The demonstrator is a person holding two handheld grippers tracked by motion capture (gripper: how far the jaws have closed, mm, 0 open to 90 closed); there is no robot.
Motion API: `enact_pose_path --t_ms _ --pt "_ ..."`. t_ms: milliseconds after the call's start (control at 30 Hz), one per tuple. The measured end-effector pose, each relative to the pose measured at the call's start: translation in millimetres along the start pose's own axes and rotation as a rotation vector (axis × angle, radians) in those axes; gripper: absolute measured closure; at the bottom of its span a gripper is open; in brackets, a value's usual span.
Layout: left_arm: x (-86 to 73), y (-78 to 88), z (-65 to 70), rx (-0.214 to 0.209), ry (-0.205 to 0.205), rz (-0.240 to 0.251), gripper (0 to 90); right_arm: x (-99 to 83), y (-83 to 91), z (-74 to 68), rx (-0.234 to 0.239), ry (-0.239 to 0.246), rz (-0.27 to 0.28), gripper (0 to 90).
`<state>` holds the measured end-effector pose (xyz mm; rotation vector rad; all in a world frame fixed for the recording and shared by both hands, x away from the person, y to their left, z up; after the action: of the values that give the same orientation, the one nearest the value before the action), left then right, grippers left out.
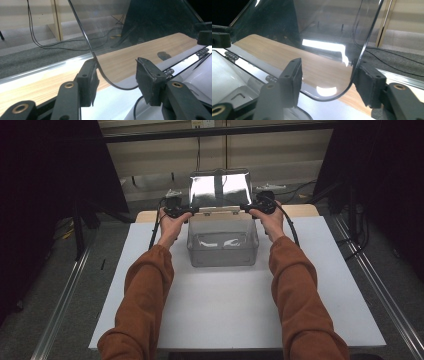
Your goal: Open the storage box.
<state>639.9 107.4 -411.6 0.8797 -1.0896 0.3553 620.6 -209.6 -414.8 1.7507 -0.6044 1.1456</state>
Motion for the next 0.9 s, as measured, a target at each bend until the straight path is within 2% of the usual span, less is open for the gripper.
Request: enact_pose_path --t_ms 233,333,467,600,767,900 --pt "0.3 0.3 0.6 0.004 0.000 -0.004 51.5 -1.5 -3.1 -1.6 0.003 -0.015 0.005 37.1" --pt "-0.3 -0.2 0.1 -0.002 0.013 -0.001 51.4 -1.3 -3.0 -1.8 0.006 -0.013 0.004 36.7" --pt "-0.4 -0.3 0.0 0.000 0.023 -0.003 51.2 -3.0 -5.0 -2.7 0.012 -0.044 0.008 34.6" --pt "-1.1 -0.3 -0.7 -0.006 0.025 -0.002 51.1 -3.6 -6.4 -3.2 0.020 -0.052 0.010 33.8" --pt "-2.0 -1.2 -2.2 0.003 0.031 0.002 48.6 -5.1 -7.9 -3.2 0.029 -0.092 0.005 32.2" --pt "-2.4 -1.4 -1.4 0.011 0.007 -0.002 48.4 -7.1 -9.8 -0.9 0.023 -0.143 -0.004 26.5"
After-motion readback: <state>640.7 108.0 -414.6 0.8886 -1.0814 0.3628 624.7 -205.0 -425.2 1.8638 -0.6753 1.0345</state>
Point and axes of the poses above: each handheld gripper's, and its own axes: y roughly backward along the jaws, x roughly out of its top, z roughly to its right, the point moved 2 cm from there along -y, roughly forward along the jaws, and after that the axes turned 1 degree about -x, right-handed, at the moved point
